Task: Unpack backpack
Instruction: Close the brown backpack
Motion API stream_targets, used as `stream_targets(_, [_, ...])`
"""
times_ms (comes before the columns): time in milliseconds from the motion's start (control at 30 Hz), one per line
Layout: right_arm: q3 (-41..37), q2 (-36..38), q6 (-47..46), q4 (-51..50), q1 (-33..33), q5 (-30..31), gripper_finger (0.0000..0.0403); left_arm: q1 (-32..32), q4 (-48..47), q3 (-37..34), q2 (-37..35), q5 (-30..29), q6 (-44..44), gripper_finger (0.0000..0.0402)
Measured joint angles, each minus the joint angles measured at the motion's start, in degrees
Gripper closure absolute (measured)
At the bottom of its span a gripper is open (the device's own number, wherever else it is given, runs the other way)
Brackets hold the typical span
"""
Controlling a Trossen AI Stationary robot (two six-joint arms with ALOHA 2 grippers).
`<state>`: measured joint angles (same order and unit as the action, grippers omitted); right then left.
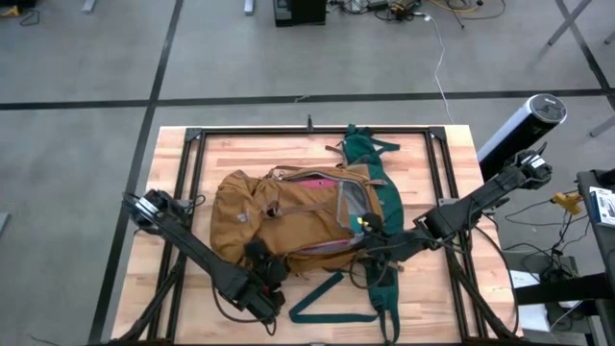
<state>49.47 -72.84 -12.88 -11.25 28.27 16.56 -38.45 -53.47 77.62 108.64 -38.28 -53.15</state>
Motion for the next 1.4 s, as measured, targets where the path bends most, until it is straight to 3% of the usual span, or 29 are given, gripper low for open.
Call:
stream_targets(267, [0.0, -0.1, 0.9, 0.3, 0.0, 0.0, 0.031, 0.8, 4.9, 0.9, 2.1, -3.8, 0.3, 0.0303])
stream_targets(533, [0.0, -0.8, 5.2, 6.1, -0.1, 0.1, 0.0291, 1.0, 6.4, 4.5, 1.2, -7.2, 7.9, 0.0336])
stream_targets(800, [0.2, -12.5, 9.9, 21.0, -0.2, 0.1, 0.0278, 1.5, 4.6, 4.8, -0.5, -8.9, 9.6, 0.0332])
stream_targets(1033, [11.3, -27.4, 14.1, 21.0, -2.1, 2.1, 0.0277, 1.3, -7.3, 8.9, -4.8, -2.9, 8.1, 0.0337])
stream_targets(1233, [25.0, -39.0, 12.5, 16.9, -3.7, 6.0, 0.0292, 0.8, -17.9, 8.5, -6.4, 1.7, -1.4, 0.0337])
stream_targets(1400, [31.8, -43.7, 6.1, 10.2, -4.7, 11.6, 0.0303, 0.0, -12.7, 4.8, -6.5, 1.8, -5.2, 0.0338])
